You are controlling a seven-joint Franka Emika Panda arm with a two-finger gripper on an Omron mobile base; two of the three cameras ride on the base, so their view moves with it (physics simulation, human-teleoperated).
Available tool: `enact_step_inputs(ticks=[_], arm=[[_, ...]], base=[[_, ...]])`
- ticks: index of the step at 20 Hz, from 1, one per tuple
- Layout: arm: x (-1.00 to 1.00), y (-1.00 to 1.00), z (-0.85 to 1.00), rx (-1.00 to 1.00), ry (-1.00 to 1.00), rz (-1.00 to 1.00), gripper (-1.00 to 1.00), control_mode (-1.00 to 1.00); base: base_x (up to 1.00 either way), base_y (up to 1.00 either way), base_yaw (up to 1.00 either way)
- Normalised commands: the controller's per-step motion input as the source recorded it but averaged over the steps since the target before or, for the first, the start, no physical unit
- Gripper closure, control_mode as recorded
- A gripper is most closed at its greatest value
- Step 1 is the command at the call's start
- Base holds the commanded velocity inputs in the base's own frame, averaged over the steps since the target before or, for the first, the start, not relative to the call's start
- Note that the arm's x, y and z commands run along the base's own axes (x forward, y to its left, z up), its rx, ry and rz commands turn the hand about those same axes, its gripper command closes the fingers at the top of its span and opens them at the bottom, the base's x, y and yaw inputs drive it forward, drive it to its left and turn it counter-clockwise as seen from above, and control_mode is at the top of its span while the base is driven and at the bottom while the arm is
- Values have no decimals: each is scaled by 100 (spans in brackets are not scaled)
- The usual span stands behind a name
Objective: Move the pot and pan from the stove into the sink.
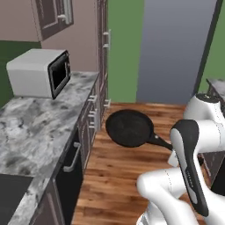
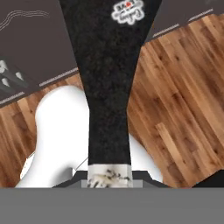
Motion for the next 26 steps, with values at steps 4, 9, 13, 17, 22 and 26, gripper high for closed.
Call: enact_step_inputs(ticks=[4, 9, 13, 17, 22, 26], arm=[[0, 0, 0, 0, 0, 0, 100, 100], [0, 0, 0, 0, 0, 0, 100, 100], [0, 0, 0, 0, 0, 0, 100, 100], [0, 0, 0, 0, 0, 0, 100, 100], [0, 0, 0, 0, 0, 0, 100, 100], [0, 0, 0, 0, 0, 0, 100, 100]], base=[[-3, 0, 49], [-2, 0, 49], [-3, 0, 48], [-3, 0, 48], [-4, 0, 48], [-4, 0, 48]])
